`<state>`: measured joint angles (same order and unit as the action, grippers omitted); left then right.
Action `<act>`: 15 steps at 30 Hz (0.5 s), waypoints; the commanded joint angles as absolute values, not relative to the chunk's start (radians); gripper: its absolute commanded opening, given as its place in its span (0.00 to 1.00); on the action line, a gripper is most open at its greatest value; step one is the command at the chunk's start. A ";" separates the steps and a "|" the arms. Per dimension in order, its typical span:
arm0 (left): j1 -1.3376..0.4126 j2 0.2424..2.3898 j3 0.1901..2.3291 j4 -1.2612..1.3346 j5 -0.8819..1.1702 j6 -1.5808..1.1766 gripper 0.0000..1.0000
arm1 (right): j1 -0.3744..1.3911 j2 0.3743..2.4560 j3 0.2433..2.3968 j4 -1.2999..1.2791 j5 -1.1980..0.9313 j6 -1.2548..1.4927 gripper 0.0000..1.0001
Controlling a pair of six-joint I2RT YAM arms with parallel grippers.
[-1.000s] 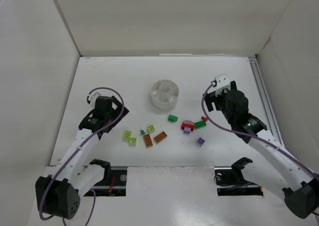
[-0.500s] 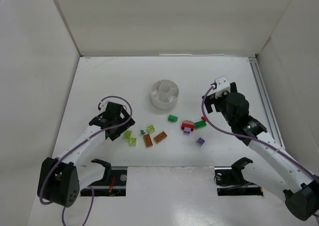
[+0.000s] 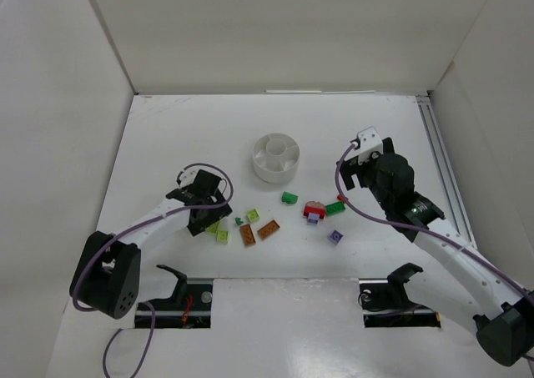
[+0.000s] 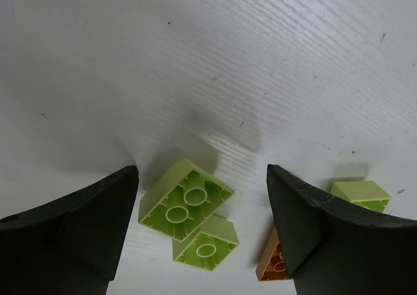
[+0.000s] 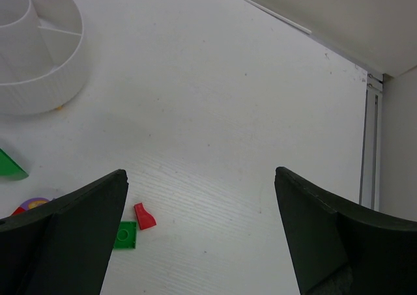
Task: Sort the legos into containers by color
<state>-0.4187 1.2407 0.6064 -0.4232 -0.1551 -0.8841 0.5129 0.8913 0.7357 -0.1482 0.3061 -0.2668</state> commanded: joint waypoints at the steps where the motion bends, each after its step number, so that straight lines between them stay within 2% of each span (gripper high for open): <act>1: -0.425 1.285 0.603 -0.416 -0.173 -0.900 0.77 | 0.523 0.876 0.732 -0.095 0.298 -0.270 0.99; 4: -0.434 1.311 0.612 -0.403 -0.173 -0.900 0.75 | 0.523 0.876 0.732 -0.095 0.298 -0.270 0.99; 7: -0.455 1.321 0.621 -0.413 -0.183 -0.900 0.70 | 0.523 0.867 0.732 -0.095 0.298 -0.270 0.99; 9: -0.456 1.321 0.621 -0.425 -0.195 -0.910 0.62 | 0.523 0.857 0.732 -0.095 0.298 -0.261 0.99; 13: -0.474 1.321 0.621 -0.449 -0.195 -0.910 0.56 | 0.523 0.848 0.723 -0.095 0.298 -0.261 0.99; 15: -0.509 1.321 0.621 -0.474 -0.204 -0.910 0.56 | 0.523 0.848 0.723 -0.095 0.298 -0.261 0.99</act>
